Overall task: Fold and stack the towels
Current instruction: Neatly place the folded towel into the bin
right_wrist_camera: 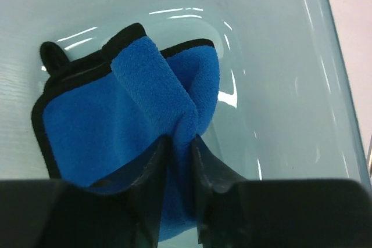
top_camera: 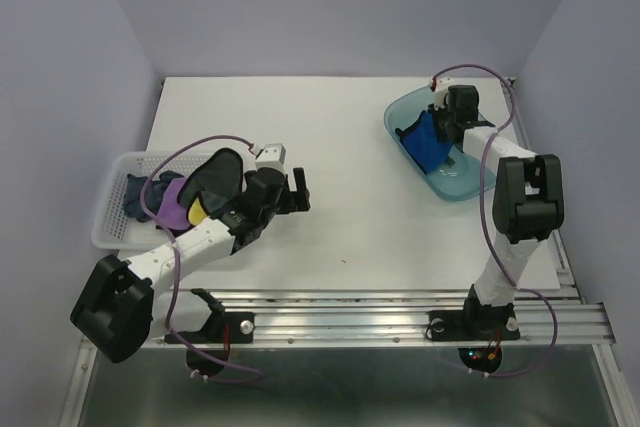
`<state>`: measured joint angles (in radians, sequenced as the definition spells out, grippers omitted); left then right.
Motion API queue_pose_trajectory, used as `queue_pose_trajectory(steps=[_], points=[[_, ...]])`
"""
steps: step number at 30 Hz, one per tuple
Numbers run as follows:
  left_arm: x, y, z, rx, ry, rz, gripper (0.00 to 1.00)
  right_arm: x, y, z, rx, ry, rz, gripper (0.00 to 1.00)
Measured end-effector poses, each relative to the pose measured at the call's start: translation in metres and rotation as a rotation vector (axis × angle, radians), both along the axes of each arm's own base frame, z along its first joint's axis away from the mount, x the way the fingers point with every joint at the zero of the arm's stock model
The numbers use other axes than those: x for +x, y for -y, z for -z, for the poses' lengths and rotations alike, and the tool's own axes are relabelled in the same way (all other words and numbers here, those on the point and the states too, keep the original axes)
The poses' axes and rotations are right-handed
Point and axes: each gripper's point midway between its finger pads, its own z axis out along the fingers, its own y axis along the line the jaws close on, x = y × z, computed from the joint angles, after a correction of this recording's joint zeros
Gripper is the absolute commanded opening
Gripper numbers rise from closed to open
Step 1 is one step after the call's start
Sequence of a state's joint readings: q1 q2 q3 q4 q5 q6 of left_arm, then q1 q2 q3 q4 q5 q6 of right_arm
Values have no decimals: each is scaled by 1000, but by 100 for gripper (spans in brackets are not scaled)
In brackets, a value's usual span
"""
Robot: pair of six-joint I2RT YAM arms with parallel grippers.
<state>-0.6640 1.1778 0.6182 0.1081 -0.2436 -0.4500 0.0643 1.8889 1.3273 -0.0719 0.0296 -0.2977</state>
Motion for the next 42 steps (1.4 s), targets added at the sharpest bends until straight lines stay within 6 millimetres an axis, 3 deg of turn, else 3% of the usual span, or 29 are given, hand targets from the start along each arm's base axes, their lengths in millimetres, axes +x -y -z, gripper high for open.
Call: queue_pose_trajectory(steps=[4,7,8,11,15,20,22,24,27,31,38,42], points=[[4,1,-12,6,9,-6,99,1,1,11,0,-30,11,61],[12,1,-33,-1,40,-24,99,1,1,10,4,-32,15,73],[15,1,-42,-5,57,-35,99,1,1,10,7,-31,18,100],[22,0,-71,-29,107,-62,99,-1,1,6,10,-30,19,100],[28,-9,-96,-47,139,-123,99,-7,0,-20,32,2,29,100],[27,-30,-88,-32,96,-211,99,-14,-9,-79,120,114,36,100],[26,-38,-84,-25,76,-243,99,-18,-17,-97,177,145,22,100],[23,-45,-85,-32,73,-268,99,-20,-26,-102,234,146,5,100],[19,-53,-89,-44,76,-291,99,-21,-42,-91,309,104,-33,100],[18,-63,-95,-58,89,-326,99,-21,-55,-56,374,6,-52,100],[16,-79,-82,-28,54,-380,99,-16,-54,9,386,-146,14,100],[16,-85,-80,-22,50,-406,99,-3,-48,19,364,-153,50,100]])
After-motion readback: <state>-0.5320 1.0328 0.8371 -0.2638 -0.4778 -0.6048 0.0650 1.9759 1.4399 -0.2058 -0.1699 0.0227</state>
